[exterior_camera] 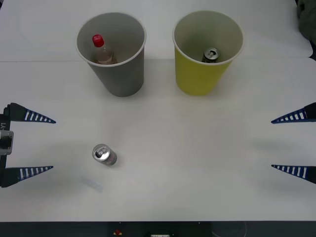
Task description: Put the can into the green bin and the plastic bottle into the gray bin
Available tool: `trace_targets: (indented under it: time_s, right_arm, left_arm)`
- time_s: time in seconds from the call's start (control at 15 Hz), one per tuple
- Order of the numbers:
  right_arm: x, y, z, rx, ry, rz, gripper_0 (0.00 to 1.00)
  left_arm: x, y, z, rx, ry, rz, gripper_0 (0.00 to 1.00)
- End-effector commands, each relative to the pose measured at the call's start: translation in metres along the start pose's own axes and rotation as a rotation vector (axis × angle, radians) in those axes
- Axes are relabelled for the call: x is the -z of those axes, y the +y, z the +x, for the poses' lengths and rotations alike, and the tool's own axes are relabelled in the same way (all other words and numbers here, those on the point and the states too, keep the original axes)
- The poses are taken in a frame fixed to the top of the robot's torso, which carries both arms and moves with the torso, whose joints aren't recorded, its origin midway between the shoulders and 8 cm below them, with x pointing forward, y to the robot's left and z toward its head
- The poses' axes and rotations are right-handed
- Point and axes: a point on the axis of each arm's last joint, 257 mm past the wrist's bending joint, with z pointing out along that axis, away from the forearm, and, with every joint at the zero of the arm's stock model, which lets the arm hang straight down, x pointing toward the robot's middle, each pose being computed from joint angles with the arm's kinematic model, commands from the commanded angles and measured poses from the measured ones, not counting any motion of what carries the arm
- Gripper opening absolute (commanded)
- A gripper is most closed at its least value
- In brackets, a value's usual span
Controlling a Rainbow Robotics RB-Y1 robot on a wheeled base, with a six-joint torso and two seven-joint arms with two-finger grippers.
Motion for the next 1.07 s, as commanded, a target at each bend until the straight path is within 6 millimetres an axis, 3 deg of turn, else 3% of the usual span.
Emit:
trace_targets:
  time_s: [0.07,0.47,0.87,1.07]
  right_arm:
    - [0.000,0.000,0.000,0.000,0.000,0.000,1.00]
    - [0.000,0.000,0.000,0.000,0.000,0.000,1.00]
    - [0.000,0.000,0.000,0.000,0.000,0.000,1.00]
    - [0.000,0.000,0.000,0.000,0.000,0.000,1.00]
  left_arm:
    - [0.000,0.000,0.000,0.000,0.000,0.000,1.00]
    - [0.008,0.001,0.021,0.075,0.017,-0.032,1.00]
    - [-0.004,-0.023,0.032,0.250,-0.084,-0.008,1.00]
    - [-0.002,-0.022,0.040,0.245,-0.114,-0.030,1.00]
